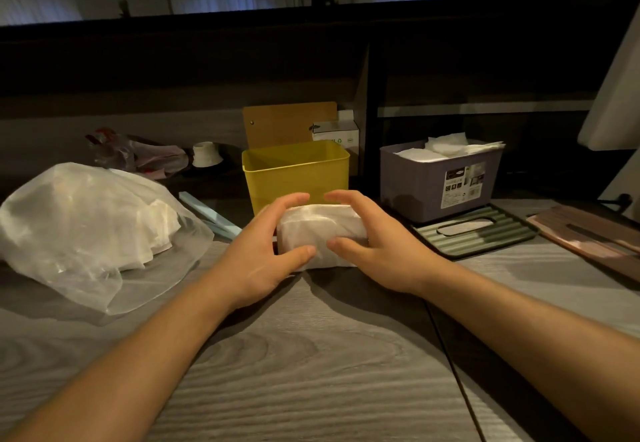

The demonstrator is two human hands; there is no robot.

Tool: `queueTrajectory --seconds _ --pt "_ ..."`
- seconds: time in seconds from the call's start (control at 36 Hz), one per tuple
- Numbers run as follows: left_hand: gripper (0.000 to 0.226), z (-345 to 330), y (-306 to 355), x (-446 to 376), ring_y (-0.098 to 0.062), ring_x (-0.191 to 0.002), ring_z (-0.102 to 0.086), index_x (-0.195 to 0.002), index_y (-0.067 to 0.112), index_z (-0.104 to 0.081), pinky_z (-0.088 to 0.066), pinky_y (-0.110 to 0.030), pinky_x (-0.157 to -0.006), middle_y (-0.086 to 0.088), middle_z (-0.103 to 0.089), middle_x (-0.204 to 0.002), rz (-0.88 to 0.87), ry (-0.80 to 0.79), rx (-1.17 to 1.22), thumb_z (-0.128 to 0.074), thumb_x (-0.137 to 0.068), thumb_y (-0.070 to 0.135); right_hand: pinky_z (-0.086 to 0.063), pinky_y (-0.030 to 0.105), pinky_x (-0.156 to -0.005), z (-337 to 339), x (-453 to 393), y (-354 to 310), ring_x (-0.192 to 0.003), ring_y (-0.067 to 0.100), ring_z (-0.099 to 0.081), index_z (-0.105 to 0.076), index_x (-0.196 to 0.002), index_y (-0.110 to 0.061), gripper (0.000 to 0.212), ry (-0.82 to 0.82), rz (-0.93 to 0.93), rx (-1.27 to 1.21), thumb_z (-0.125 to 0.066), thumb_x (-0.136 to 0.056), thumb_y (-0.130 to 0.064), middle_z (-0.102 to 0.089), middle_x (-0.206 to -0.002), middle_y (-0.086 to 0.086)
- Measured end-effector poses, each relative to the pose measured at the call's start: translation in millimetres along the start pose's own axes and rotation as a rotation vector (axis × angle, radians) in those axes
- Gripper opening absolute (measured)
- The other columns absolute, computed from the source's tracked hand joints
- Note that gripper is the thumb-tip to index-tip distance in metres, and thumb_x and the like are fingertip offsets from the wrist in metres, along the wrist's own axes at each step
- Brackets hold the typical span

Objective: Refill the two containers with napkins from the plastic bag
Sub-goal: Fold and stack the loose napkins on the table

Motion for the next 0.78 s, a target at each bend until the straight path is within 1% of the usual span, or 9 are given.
queueTrajectory --seconds 0.11,0.19,0.25,0.31,0.39,0.53,0.61,0.69,0.78 --pt "0.069 0.7 1.7 -0.7 -0.006 -0.113 -0.053 -0.141 0.050 -0.035 -0.054 -0.018 -0.081 0.023 -0.045 -0.122 0.011 0.038 -0.018 -0.071 -0.092 0.018 -0.040 0.030 -0.112 0.8 -0.8 -0.2 -0.136 0.008 -0.041 -0.027 -0.153 -0.036 0.070 -0.006 -0.018 0.032 -0.065 -0.096 -0.020 -0.040 -0.150 -0.012" --pt "0.072 2.1 0.4 -2.2 -0.008 -0.112 -0.056 -0.145 0.045 -0.036 -0.056 -0.023 -0.087 0.015 -0.049 -0.123 0.059 0.058 0.048 -0.072 -0.090 0.014 -0.051 0.021 -0.095 5.6 -1.4 2.7 -0.114 0.006 -0.056 -0.032 -0.151 -0.036 0.071 0.010 -0.077 -0.083 -0.069 -0.093 -0.015 -0.052 -0.129 -0.013" --pt "0.063 3.2 -1.0 -2.9 -0.012 -0.113 -0.061 -0.140 0.039 -0.048 -0.059 -0.029 -0.089 0.010 -0.056 -0.127 0.100 0.060 0.146 -0.073 -0.089 0.011 -0.056 0.024 -0.089 8.6 -2.5 4.8 -0.106 0.008 -0.063 -0.047 -0.142 -0.032 0.061 0.010 -0.126 -0.209 -0.072 -0.089 -0.013 -0.060 -0.119 -0.012" --pt "0.044 4.0 -1.8 -3.3 -0.018 -0.109 -0.067 -0.126 0.029 -0.061 -0.061 -0.034 -0.086 0.004 -0.066 -0.120 0.133 0.051 0.264 -0.072 -0.088 0.008 -0.059 0.030 -0.089 10.6 -3.3 5.7 -0.101 0.011 -0.068 -0.062 -0.127 -0.023 0.042 -0.021 -0.153 -0.303 -0.073 -0.088 -0.010 -0.069 -0.111 -0.005" --pt "0.024 4.1 -3.2 -2.3 -0.022 -0.105 -0.070 -0.110 0.015 -0.066 -0.061 -0.038 -0.084 -0.004 -0.074 -0.107 0.153 0.037 0.388 -0.070 -0.088 0.006 -0.057 0.036 -0.095 9.2 -2.8 5.0 -0.104 0.015 -0.069 -0.067 -0.113 -0.017 0.028 -0.097 -0.183 -0.472 -0.070 -0.088 -0.005 -0.073 -0.108 0.001" --pt "0.041 2.5 -4.5 -4.1 -0.027 -0.106 -0.070 -0.115 0.009 -0.061 -0.060 -0.039 -0.083 -0.010 -0.072 -0.112 0.174 0.019 0.498 -0.072 -0.076 0.020 -0.058 0.034 -0.092 10.2 -3.6 2.7 -0.109 0.018 -0.069 -0.063 -0.121 -0.017 0.035 -0.111 -0.217 -0.741 -0.064 -0.091 0.001 -0.073 -0.115 0.003" --pt "0.044 -0.2 -3.2 -3.7 -0.026 -0.106 -0.071 -0.118 0.011 -0.064 -0.059 -0.038 -0.084 -0.009 -0.073 -0.112 0.174 -0.006 0.499 -0.073 -0.076 0.021 -0.059 0.035 -0.089 8.9 -1.9 1.6 -0.103 0.019 -0.072 -0.066 -0.115 -0.014 0.028 -0.132 -0.228 -0.764 -0.065 -0.091 0.000 -0.076 -0.107 0.003" --pt "0.041 -2.3 -0.8 -3.4 -0.026 -0.106 -0.072 -0.118 0.011 -0.067 -0.057 -0.042 -0.089 -0.009 -0.075 -0.111 0.183 -0.006 0.527 -0.072 -0.077 0.017 -0.060 0.029 -0.083 11.6 -0.6 -0.7 -0.095 0.015 -0.073 -0.070 -0.105 -0.015 0.018 -0.097 -0.204 -0.695 -0.066 -0.091 -0.004 -0.077 -0.095 -0.001" --pt "0.040 -1.9 1.6 -3.8 -0.026 -0.105 -0.072 -0.115 0.010 -0.069 -0.056 -0.044 -0.090 -0.010 -0.076 -0.110 0.188 0.049 0.577 -0.072 -0.075 0.014 -0.059 0.029 -0.086 17.7 -2.0 -1.5 -0.097 0.013 -0.072 -0.073 -0.101 -0.019 0.015 -0.018 -0.169 -0.593 -0.069 -0.090 -0.009 -0.077 -0.099 -0.001"
Point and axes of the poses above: each hand's wrist, its own x-axis away from the middle knuckle, its own z-axis out of the back of the hand, y = z × x, the point moved 3 cm from there along -x, towards the middle knuckle
